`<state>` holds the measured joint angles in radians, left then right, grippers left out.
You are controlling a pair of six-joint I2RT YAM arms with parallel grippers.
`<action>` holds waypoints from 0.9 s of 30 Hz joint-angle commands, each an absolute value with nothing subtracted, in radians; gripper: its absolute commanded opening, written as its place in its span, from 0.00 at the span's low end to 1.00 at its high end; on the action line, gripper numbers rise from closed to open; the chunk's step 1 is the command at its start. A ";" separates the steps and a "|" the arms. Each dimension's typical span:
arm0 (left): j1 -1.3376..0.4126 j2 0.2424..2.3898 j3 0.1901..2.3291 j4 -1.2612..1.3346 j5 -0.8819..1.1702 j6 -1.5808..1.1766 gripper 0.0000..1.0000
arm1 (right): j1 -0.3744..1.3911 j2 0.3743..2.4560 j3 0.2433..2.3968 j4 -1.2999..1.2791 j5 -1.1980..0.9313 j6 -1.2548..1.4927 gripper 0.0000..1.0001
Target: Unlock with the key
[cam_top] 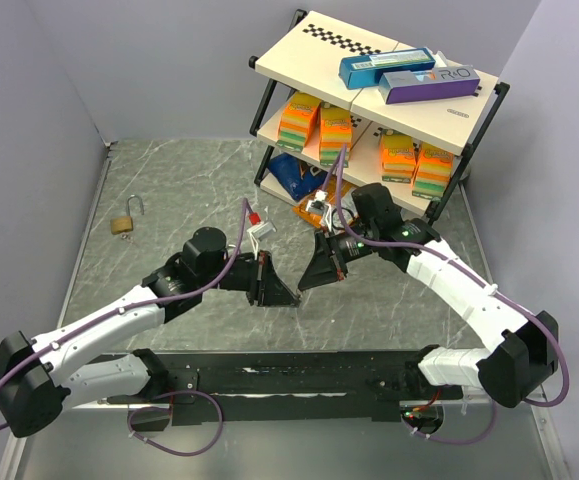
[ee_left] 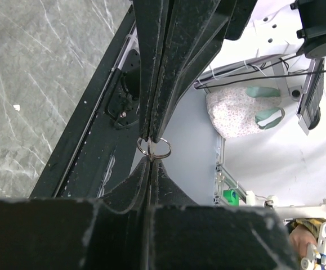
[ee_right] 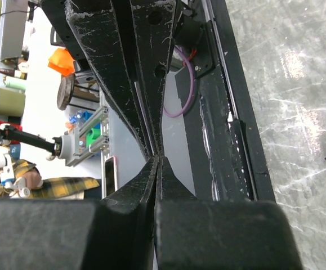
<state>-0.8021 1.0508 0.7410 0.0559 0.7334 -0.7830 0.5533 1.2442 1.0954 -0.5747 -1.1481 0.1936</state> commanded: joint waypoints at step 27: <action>-0.704 0.991 0.865 -0.256 0.369 -1.506 0.86 | 0.773 0.968 1.158 -0.414 -0.306 0.017 0.00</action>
<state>-0.7074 0.9764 0.8623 -0.2745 0.3092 -1.3155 0.6991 1.0054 1.1053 -0.4770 -0.5285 0.1120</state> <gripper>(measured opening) 0.866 0.006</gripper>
